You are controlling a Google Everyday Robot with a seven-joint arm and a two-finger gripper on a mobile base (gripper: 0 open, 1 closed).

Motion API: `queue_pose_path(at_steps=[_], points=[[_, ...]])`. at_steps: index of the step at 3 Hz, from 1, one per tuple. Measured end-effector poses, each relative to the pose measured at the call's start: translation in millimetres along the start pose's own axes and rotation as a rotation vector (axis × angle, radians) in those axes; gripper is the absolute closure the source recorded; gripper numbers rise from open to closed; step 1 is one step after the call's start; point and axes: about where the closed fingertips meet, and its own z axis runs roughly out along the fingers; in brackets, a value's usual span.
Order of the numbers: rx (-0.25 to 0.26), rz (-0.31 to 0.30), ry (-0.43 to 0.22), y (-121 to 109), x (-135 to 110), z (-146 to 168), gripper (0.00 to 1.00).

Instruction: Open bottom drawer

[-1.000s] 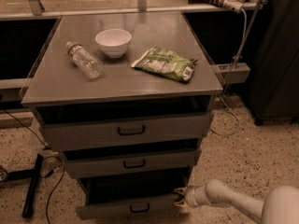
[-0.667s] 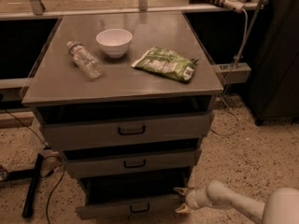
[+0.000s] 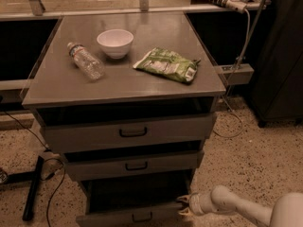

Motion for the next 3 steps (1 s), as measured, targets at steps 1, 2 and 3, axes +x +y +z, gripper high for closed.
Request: queue_pose_path(at_steps=[1,2,3], points=[[0.0,0.0,0.0,0,-1,-1,1.0],[-0.027,0.004,-0.017,22,-4,-2,1.0],[-0.027,0.004,-0.017,21,-6,-5,1.0]])
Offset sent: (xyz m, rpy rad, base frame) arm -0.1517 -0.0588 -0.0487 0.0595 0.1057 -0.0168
